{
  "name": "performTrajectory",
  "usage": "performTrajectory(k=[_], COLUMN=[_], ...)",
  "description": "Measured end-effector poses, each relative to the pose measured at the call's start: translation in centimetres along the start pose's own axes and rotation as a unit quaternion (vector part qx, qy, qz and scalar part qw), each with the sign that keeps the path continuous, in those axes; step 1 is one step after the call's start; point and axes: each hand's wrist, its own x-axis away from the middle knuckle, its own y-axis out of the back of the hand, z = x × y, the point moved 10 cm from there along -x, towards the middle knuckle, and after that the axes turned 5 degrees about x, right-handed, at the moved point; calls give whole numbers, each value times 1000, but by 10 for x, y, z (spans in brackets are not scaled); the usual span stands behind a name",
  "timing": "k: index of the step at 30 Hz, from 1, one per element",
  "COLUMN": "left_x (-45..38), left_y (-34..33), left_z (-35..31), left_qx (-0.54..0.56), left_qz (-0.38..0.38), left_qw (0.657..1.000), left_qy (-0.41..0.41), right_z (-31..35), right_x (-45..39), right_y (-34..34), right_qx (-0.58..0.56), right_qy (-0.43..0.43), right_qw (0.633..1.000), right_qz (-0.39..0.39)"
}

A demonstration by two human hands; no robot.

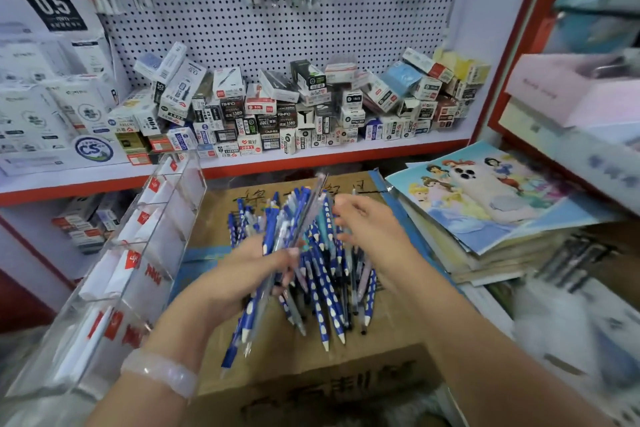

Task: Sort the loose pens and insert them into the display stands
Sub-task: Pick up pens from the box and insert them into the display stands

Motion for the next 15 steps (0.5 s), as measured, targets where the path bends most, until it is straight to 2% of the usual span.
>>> performTrajectory(k=[4,10,15], left_x=[12,18,14], left_y=[-35,-50,-56], left_z=[-2,-2,3], left_qx=[-4,-24,-19], left_qz=[64,92,77], left_qw=[998,995,997], left_qy=[4,-7,1], right_z=[-4,-3,-19], right_x=[12,24,32], right_y=[0,23,96], right_qx=[-109,-136,-199], right_qy=[-33,-8,-21], right_qw=[993,990,968], right_qz=[23,-19,-150])
